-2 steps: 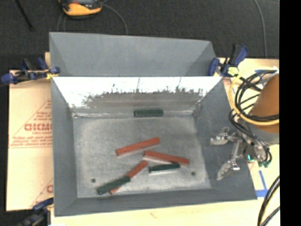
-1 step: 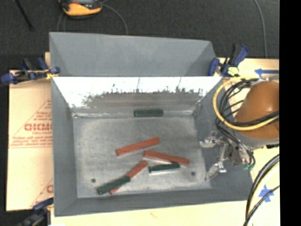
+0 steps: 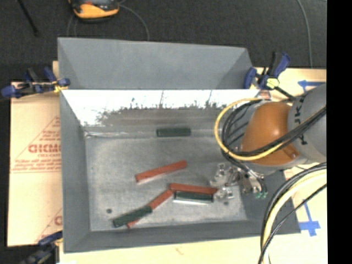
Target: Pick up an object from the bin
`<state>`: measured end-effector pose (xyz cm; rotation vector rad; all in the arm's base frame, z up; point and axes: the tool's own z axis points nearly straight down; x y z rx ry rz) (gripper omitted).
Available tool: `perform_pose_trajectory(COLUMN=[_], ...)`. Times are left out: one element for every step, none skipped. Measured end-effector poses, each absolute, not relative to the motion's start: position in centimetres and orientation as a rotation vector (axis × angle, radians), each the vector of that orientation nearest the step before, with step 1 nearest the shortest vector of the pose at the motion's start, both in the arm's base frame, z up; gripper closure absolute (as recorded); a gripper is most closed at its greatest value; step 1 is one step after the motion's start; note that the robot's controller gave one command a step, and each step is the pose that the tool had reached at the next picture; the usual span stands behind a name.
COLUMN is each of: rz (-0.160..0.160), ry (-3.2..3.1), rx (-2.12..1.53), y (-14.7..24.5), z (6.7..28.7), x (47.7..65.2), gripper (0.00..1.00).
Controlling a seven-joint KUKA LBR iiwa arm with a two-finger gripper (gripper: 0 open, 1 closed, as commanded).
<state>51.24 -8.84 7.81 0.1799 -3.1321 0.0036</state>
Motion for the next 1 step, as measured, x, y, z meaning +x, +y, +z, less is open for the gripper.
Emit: perform_pose_trajectory(rz=[0.004], ry=[-3.132], rx=[0.182], y=[-8.84], z=[7.81], x=[51.25], gripper=[1.0])
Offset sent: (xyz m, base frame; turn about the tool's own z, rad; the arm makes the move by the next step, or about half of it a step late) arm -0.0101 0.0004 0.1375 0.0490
